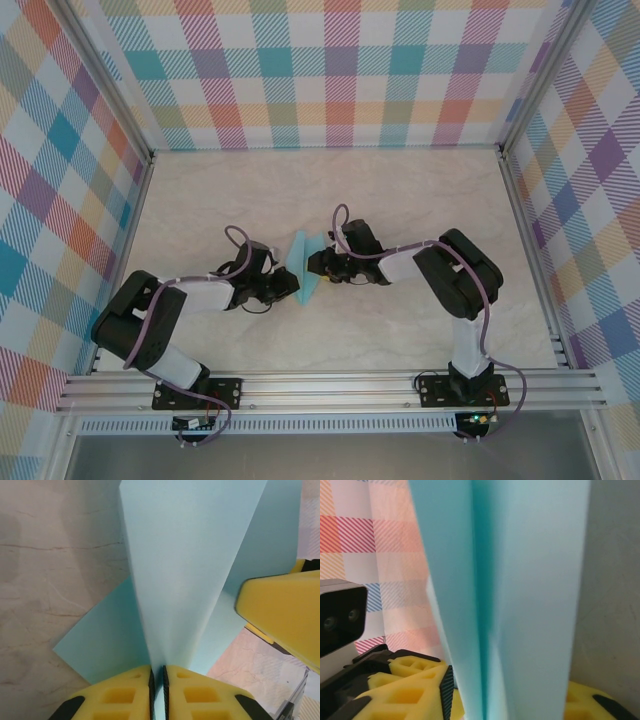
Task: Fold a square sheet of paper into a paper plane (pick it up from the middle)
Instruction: Turn over the paper at the center of the table.
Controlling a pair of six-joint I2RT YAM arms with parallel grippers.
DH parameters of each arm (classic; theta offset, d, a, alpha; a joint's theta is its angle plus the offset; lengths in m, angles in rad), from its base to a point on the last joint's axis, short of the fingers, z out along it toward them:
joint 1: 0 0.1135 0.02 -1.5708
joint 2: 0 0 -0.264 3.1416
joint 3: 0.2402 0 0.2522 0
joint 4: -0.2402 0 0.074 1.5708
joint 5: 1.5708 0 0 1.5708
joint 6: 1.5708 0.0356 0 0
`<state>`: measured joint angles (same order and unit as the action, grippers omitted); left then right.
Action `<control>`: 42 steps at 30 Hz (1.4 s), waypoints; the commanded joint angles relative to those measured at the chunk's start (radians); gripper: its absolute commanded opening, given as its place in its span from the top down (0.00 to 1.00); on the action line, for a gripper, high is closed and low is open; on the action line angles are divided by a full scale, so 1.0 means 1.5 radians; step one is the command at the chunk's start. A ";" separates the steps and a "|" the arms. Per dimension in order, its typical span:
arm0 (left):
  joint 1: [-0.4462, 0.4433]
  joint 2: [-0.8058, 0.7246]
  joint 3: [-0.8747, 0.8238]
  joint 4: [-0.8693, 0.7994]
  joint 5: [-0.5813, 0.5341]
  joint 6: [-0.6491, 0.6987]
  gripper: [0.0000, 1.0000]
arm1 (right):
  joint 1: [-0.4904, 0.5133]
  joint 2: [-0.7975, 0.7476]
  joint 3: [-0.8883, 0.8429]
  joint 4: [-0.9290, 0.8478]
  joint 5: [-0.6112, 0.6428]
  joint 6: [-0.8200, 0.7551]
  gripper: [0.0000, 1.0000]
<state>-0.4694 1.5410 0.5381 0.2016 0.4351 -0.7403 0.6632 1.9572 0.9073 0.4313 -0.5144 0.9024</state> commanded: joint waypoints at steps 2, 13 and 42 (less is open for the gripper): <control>0.012 0.026 0.011 -0.007 0.004 0.010 0.87 | 0.004 0.006 0.009 0.020 -0.016 -0.007 0.54; 0.012 0.042 0.015 0.002 0.017 0.011 0.87 | 0.018 0.032 0.067 -0.056 -0.019 -0.044 0.52; 0.013 -0.025 -0.022 0.003 0.024 0.009 0.75 | 0.033 -0.010 0.120 -0.226 0.061 -0.109 0.97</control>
<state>-0.4664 1.5574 0.5331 0.2310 0.4702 -0.7410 0.7033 2.0045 1.0756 0.1493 -0.4553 0.7692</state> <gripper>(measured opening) 0.238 0.055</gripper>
